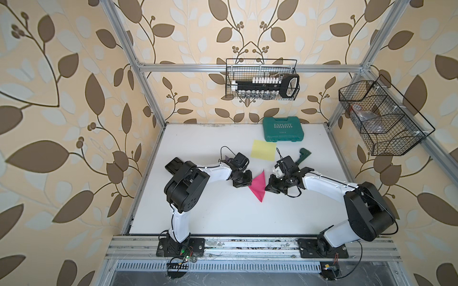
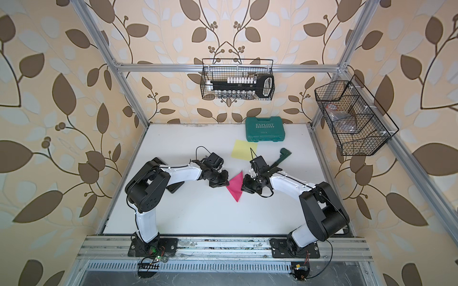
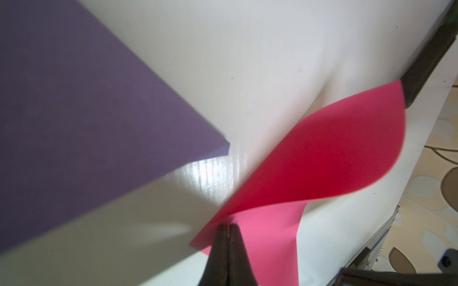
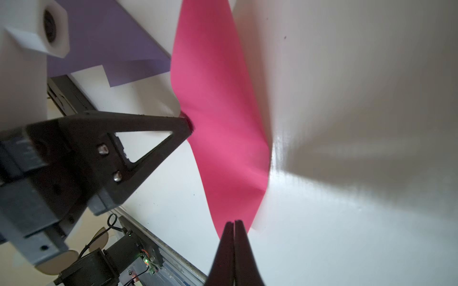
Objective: Fold the square paper diagonally
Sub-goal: Fold the paper at the center of the board.
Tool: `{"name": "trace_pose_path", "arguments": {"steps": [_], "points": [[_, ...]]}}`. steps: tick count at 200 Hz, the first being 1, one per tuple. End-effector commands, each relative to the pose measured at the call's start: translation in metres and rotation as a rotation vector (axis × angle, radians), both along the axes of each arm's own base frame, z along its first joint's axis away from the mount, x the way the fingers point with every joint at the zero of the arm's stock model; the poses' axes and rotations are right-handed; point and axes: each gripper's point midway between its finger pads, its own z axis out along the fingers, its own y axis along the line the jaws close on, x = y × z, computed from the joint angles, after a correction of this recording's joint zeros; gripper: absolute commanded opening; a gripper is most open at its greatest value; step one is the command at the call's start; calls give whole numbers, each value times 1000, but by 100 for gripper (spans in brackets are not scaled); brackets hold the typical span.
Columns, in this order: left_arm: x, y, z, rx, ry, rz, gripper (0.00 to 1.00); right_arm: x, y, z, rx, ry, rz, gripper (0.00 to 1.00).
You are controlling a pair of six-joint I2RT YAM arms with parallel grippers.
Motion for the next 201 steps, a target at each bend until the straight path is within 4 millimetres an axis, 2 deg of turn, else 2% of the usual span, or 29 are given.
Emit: {"name": "trace_pose_path", "arguments": {"steps": [1,49,74,105,143,201], "points": [[-15,25,-35,118,80,24,0,8,10,-4,40,36,-60,0],[-14,25,-36,118,79,24,0,7,27,-23,36,85,-59,0],[-15,25,-36,119,82,23,0,0,27,-31,18,104,-54,0],[-14,26,-35,124,78,20,0,-18,15,-45,-44,143,-33,0],[-15,27,-36,129,81,21,0,-47,-9,-68,-143,200,5,0],[-15,28,-37,133,80,21,0,-74,-35,-93,-252,253,66,0]]}}
